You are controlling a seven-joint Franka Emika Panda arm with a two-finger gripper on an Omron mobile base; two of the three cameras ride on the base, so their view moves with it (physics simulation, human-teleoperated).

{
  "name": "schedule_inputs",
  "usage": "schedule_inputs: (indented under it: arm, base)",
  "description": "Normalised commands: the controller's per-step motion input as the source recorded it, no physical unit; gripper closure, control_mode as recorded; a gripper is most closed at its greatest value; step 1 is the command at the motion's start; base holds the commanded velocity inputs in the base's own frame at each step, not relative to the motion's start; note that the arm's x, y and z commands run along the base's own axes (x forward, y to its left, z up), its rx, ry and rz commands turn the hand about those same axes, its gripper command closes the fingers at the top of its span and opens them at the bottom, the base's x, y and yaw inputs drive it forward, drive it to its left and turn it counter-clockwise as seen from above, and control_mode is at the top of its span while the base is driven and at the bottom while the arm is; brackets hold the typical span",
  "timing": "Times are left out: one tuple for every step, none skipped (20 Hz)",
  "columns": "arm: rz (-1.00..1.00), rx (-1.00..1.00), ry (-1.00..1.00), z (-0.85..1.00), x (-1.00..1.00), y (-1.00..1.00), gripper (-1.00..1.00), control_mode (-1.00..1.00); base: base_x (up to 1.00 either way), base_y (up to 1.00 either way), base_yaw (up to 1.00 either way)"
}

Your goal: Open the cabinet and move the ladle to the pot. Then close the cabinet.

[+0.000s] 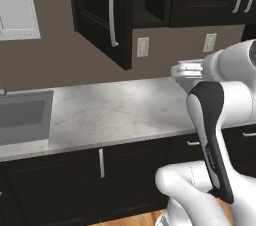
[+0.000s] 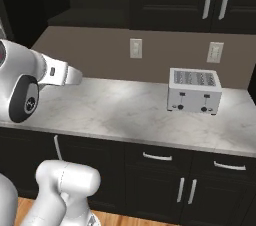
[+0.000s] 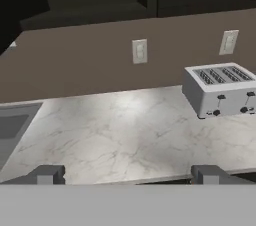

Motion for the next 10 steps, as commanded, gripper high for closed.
schedule_inputs:
  arm:
    - [0.00, -0.06, 0.00, 0.46, -0.34, 0.26, -1.00, -1.00]
    - [0.00, -0.05, 0.00, 0.48, -0.24, 0.26, -1.00, -1.00]
    - [0.00, -0.04, 0.00, 0.50, -0.19, 0.26, -1.00, -1.00]
    - [0.00, -0.04, 0.00, 0.51, -0.14, 0.34, -1.00, -1.00]
    - [0.00, -0.05, 0.00, 0.47, -0.25, 0.34, -1.00, -1.00]
    - [0.00, -0.05, 0.00, 0.43, -0.35, 0.33, -1.00, -1.00]
    - [0.00, -0.05, 0.00, 0.39, -0.41, 0.33, -1.00, -1.00]
    - [0.00, -0.04, 0.00, 0.38, -0.49, 0.25, -1.00, -1.00]
    - [0.00, -0.04, 0.00, 0.34, -0.51, 0.23, -1.00, -1.00]
    - [0.00, -0.05, 0.00, 0.31, -0.51, 0.23, -1.00, -1.00]
  base:
    - [0.00, 0.00, 0.00]
    - [0.00, 0.00, 0.00]
    - [0.00, 0.00, 0.00]
    - [0.00, 0.00, 0.00]
    - [0.00, 0.00, 0.00]
    - [0.00, 0.00, 0.00]
    - [0.00, 0.00, 0.00]
    - [0.00, 0.00, 0.00]
    - [0.00, 0.00, 0.00]
    - [0.00, 0.00, 0.00]
